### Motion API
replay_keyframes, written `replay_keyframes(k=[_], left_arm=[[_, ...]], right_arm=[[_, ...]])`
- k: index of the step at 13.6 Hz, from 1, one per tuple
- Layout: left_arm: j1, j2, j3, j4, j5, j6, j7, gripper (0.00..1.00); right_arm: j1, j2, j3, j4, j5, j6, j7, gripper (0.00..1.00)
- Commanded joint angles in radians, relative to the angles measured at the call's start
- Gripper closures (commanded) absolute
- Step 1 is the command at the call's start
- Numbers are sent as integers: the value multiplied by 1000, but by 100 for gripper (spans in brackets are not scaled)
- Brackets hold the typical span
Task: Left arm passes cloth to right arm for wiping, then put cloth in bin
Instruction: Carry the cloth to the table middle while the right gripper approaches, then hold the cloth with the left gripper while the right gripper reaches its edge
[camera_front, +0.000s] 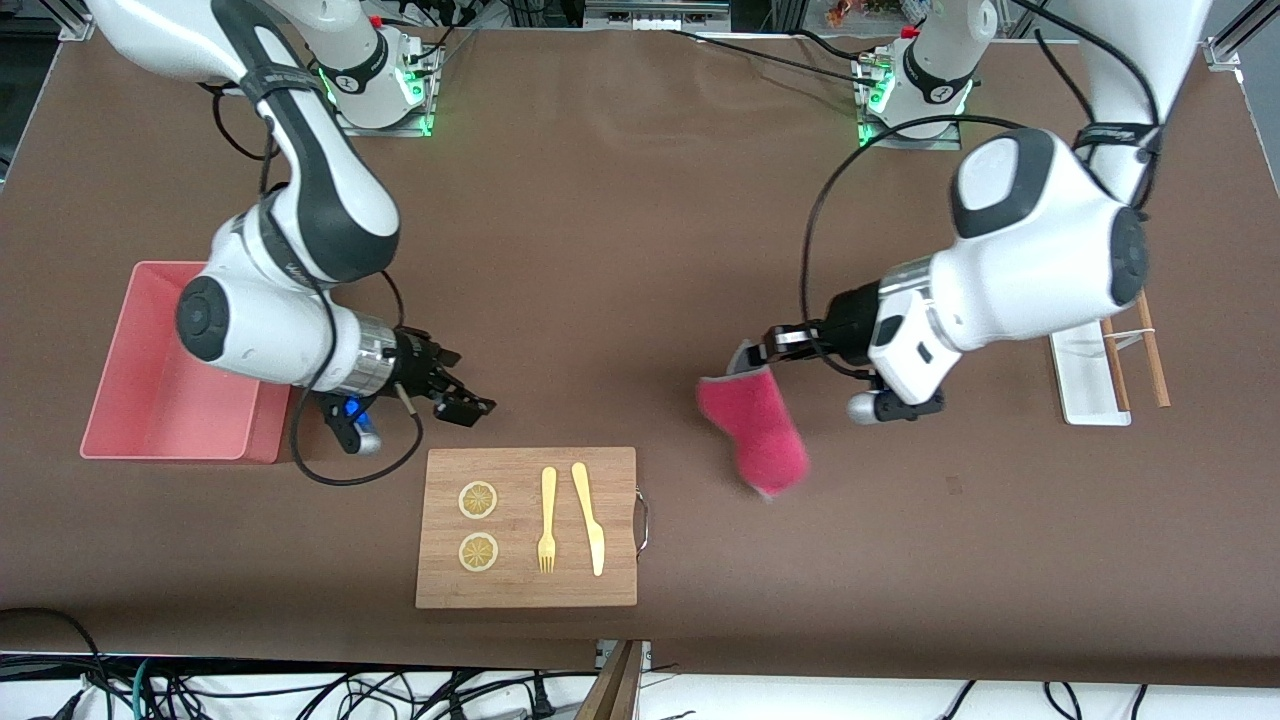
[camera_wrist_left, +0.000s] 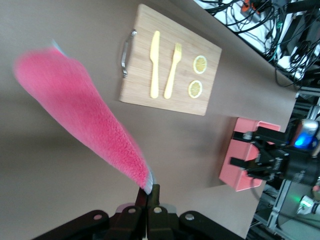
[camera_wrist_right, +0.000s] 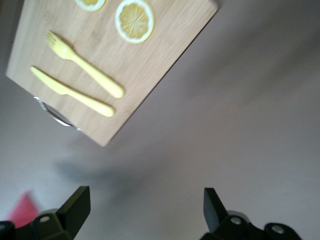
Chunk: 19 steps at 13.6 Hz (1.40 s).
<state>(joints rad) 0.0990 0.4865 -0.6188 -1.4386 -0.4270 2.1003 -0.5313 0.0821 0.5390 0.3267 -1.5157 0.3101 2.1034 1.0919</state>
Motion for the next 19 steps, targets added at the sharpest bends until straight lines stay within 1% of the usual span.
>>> replay_keyframes(k=[1, 4, 6, 10, 12, 16, 19], left_arm=[[-91, 23, 11, 26, -51, 125, -128, 100], [-185, 46, 13, 27, -145, 307, -208, 100], [-237, 53, 13, 27, -186, 403, -248, 100], [-248, 60, 13, 29, -197, 414, -262, 100], [-246, 60, 14, 29, -196, 414, -262, 100], [-246, 60, 14, 29, -194, 414, -260, 100], [-246, 60, 14, 29, -194, 414, -260, 100]], right_arm=[[-8, 38, 58, 15, 15, 79, 104, 0], [-5, 64, 95, 15, 15, 141, 161, 0], [-5, 81, 121, 17, 14, 191, 204, 0], [-1, 87, 132, 17, 14, 214, 213, 0], [-1, 88, 149, 17, 14, 231, 232, 1], [-5, 85, 150, 26, 14, 245, 250, 1], [-4, 84, 164, 26, 14, 251, 255, 1]])
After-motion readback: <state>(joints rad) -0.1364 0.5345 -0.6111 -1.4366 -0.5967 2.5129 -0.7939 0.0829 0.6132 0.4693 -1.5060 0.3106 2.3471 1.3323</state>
